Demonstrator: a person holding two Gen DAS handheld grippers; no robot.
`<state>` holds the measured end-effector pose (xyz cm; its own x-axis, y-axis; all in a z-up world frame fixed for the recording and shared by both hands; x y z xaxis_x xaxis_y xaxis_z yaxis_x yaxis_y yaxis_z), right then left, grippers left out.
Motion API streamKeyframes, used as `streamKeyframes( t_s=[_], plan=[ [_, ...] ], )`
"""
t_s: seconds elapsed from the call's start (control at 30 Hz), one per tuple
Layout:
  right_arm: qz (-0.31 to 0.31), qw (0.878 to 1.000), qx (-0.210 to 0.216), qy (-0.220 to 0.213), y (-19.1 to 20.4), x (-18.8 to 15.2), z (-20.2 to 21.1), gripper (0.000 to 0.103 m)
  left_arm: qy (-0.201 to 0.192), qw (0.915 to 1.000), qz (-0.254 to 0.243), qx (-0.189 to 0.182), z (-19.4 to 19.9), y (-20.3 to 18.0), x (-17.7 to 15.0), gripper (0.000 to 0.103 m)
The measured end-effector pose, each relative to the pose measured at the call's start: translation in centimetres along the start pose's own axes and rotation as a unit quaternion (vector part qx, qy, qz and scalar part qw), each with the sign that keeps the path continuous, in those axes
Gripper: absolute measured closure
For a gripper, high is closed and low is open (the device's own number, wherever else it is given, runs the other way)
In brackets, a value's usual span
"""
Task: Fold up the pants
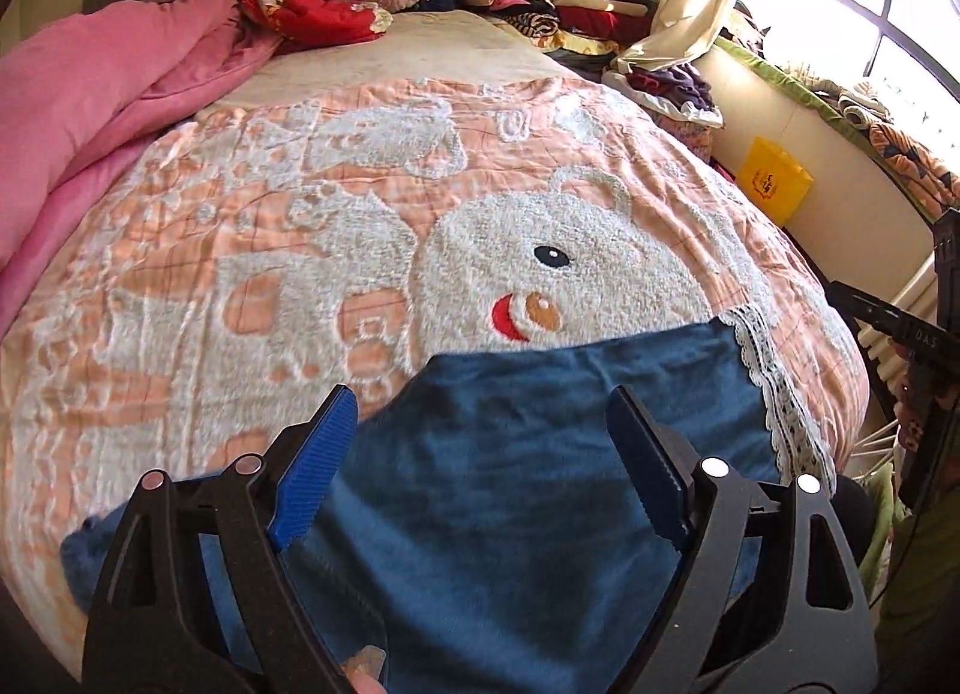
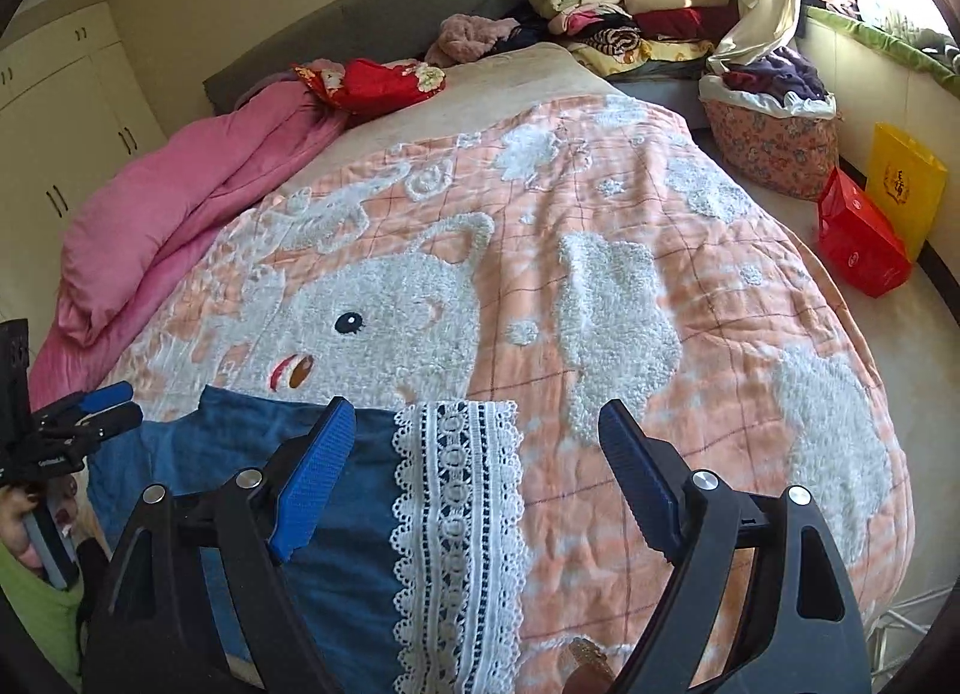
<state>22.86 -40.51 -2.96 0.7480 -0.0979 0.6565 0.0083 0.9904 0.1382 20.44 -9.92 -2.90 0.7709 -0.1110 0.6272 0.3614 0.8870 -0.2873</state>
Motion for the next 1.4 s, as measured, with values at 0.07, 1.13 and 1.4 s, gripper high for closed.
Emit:
streamKeyframes(
  t_s=[0.07, 1.13, 1.4],
  plan=[
    [0.001, 1.000, 0.001, 0.007, -0.1, -0.1, -0.8, 0.021, 0.003, 1.0000, 0.000, -0.002, -0.9, 0.3, 0.3, 0.025],
    [0.076, 0.994, 0.080, -0.013, 3.5, 1.2, -5.3, 0.084, 0.026, 0.9993, -0.027, 0.007, -8.0, 1.4, 1.0, 0.102],
    [0.113, 0.993, -0.009, 0.032, 2.5, -0.4, -10.9, 0.067, 0.033, 0.9989, -0.001, 0.032, -11.0, 3.6, 0.2, 0.096]
  ],
)
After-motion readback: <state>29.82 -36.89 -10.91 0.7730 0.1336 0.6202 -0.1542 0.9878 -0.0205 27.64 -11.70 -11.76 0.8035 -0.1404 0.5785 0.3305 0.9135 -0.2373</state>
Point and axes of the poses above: each gripper's, at about its wrist camera, not at the fingertips, and z roughly against the way its jaws point, y to its left, x to its top, the point moved 8 cm from there along -z, roughly the way its jaws point, and after that the axes turned 13 degrees about -x, right-handed, at the moved point
